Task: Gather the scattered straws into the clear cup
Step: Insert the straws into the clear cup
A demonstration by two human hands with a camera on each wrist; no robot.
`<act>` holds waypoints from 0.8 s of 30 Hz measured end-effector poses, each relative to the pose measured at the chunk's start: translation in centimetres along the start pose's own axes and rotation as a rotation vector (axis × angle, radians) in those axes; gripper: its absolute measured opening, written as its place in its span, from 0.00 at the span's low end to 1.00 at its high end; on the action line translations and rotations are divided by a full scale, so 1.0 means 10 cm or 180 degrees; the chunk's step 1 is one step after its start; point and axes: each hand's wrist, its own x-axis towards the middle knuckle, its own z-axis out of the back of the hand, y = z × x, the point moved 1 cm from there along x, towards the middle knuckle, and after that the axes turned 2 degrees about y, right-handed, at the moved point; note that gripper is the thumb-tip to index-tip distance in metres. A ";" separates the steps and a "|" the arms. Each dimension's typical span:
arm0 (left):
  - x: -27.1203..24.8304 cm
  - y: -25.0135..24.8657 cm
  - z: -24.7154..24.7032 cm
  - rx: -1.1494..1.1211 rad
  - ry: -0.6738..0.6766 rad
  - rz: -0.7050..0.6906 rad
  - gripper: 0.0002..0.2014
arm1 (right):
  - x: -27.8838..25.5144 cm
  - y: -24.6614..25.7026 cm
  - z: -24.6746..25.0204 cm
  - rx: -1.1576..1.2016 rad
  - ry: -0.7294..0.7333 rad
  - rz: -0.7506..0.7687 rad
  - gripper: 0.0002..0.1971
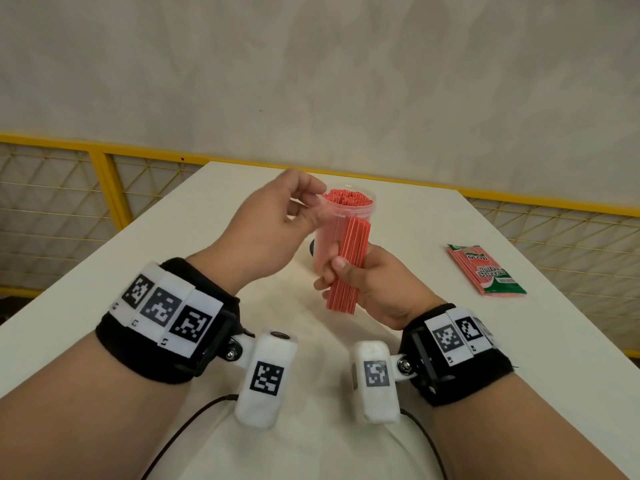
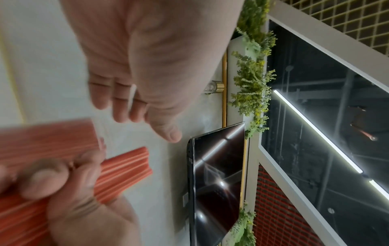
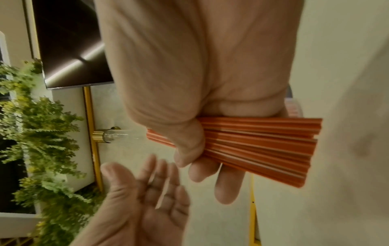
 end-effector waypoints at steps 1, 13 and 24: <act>0.01 -0.01 -0.01 -0.0060 0.0205 0.0168 0.10 | -0.01 0.04 -0.02 0.0093 0.0104 -0.0011 0.06; 0.15 -0.28 -0.09 0.0376 0.1042 -0.0182 0.05 | -0.08 0.22 -0.12 0.0066 0.0503 0.0004 0.05; 0.25 -0.14 -0.09 -0.0533 0.0437 0.0280 0.10 | -0.09 0.18 -0.04 0.0007 0.0253 0.0239 0.04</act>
